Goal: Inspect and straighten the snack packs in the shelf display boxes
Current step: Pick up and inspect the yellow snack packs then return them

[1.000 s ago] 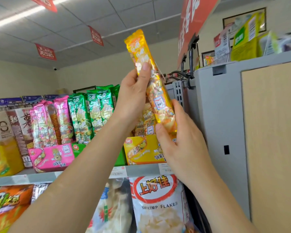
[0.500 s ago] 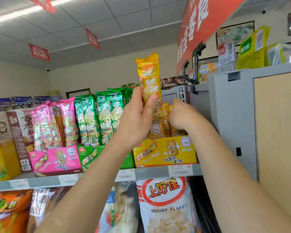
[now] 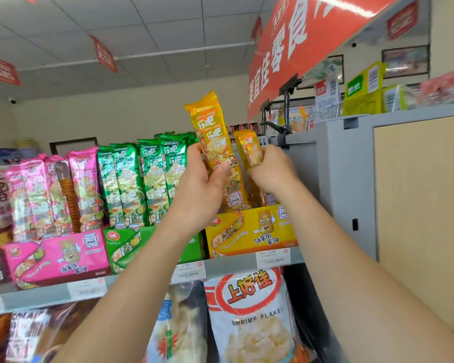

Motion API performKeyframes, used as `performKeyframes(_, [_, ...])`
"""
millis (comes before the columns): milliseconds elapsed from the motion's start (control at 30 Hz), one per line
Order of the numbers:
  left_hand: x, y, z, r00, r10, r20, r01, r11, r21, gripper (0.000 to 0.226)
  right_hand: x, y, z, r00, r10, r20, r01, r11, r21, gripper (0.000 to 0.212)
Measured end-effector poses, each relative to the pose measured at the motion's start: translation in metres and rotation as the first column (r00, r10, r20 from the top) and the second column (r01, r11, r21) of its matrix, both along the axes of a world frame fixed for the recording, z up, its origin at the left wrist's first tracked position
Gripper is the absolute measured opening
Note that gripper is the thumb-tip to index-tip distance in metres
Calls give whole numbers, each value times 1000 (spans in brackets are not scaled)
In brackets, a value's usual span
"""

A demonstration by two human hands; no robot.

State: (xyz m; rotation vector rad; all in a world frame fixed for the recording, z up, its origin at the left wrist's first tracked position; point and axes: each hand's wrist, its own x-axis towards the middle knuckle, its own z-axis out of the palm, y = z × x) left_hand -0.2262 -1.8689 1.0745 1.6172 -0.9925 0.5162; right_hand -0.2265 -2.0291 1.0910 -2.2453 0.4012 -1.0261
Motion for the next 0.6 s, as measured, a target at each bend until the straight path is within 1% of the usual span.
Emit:
performKeyframes(33, [0, 0, 0, 1000, 7, 8, -7, 1000, 1, 23, -5, 5, -1, 986, 41, 160, -44, 999, 11, 18])
performKeyframes(67, [0, 0, -1, 1000, 10, 13, -10, 1000, 0, 22, -10, 12, -3, 941, 84, 329, -88, 996, -3, 26])
performKeyframes(133, [-1, 1, 0, 1000, 9, 23, -9, 1000, -15, 20, -23, 25, -7, 772, 186, 608, -183, 981, -68, 42])
performKeyframes(167, [-1, 1, 0, 1000, 9, 29, -8, 1000, -26, 20, -31, 30, -9, 679, 227, 698, -222, 970, -99, 49])
performKeyframes(233, [-4, 3, 3, 999, 15, 39, -13, 999, -50, 21, -48, 36, -8, 526, 275, 805, -258, 953, -158, 56])
performKeyframes(267, [-5, 3, 6, 999, 15, 47, -11, 997, -79, 22, -56, 37, -6, 466, 288, 837, -238, 952, -195, 57])
performKeyframes(333, [-9, 5, 15, 996, 19, 83, -5, 985, -171, 27, -73, 37, -3, 376, 324, 868, -187, 944, -271, 57])
performKeyframes(367, [-11, 4, 20, 993, 37, 115, -12, 977, -212, 33, -81, 37, -2, 361, 338, 869, -180, 940, -291, 56])
performKeyframes(400, [-13, 4, 26, 987, 60, 151, -22, 971, -236, 40, -89, 37, -3, 381, 338, 861, -176, 940, -291, 54])
performKeyframes(433, [-13, 3, 32, 980, 79, 184, -33, 969, -245, 46, -96, 36, -5, 430, 324, 843, -171, 946, -276, 51])
performKeyframes(500, [-10, -2, 42, 972, 95, 214, -46, 974, -223, 54, -104, 34, -14, 563, 297, 771, -174, 955, -241, 47])
performKeyframes(533, [-8, -7, 46, 975, 88, 202, -48, 979, -198, 55, -106, 32, -21, 642, 291, 710, -188, 957, -222, 45])
performKeyframes(600, [0, -21, 50, 989, 63, 130, -46, 990, -133, 55, -104, 27, -40, 797, 286, 532, -227, 958, -175, 37])
